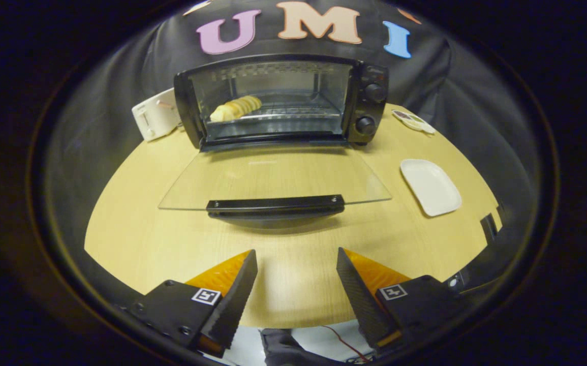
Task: Open the toaster oven, put the food inside, and close the toaster oven door.
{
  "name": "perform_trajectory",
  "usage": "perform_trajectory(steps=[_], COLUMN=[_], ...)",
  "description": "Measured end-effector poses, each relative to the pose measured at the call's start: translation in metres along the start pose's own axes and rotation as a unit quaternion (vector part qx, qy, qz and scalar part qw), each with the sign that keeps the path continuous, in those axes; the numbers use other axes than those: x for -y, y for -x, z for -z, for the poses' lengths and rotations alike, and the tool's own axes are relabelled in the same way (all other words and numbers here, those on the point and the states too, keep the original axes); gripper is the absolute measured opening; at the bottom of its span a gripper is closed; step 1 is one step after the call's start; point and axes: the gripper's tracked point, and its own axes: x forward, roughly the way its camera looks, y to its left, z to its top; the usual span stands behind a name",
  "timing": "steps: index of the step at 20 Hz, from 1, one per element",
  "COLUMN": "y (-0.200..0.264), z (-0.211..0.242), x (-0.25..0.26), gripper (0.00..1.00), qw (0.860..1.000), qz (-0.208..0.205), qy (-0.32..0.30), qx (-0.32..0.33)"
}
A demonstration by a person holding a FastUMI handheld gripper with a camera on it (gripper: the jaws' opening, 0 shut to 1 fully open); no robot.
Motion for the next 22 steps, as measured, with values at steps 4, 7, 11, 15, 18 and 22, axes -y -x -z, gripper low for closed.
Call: perform_trajectory(steps=[4, 7, 11, 15, 18, 22], y=[-0.016, -0.026, -0.033, -0.031, -0.026, -0.021], z=[-0.004, -0.014, -0.021, -0.030, -0.041, -0.069], x=[-0.009, -0.013, -0.015, -0.019, -0.022, -0.024], gripper=[0.97, 0.97, 0.97, 0.96, 0.96, 0.96], qw=[1.000, 1.000, 0.999, 0.999, 0.998, 0.996], qz=[-0.016, -0.021, -0.029, -0.037, -0.042, -0.045], qy=[-0.007, -0.014, -0.012, -0.021, -0.038, -0.057], qx=[-0.001, 0.006, 0.010, 0.019, 0.033, 0.059])
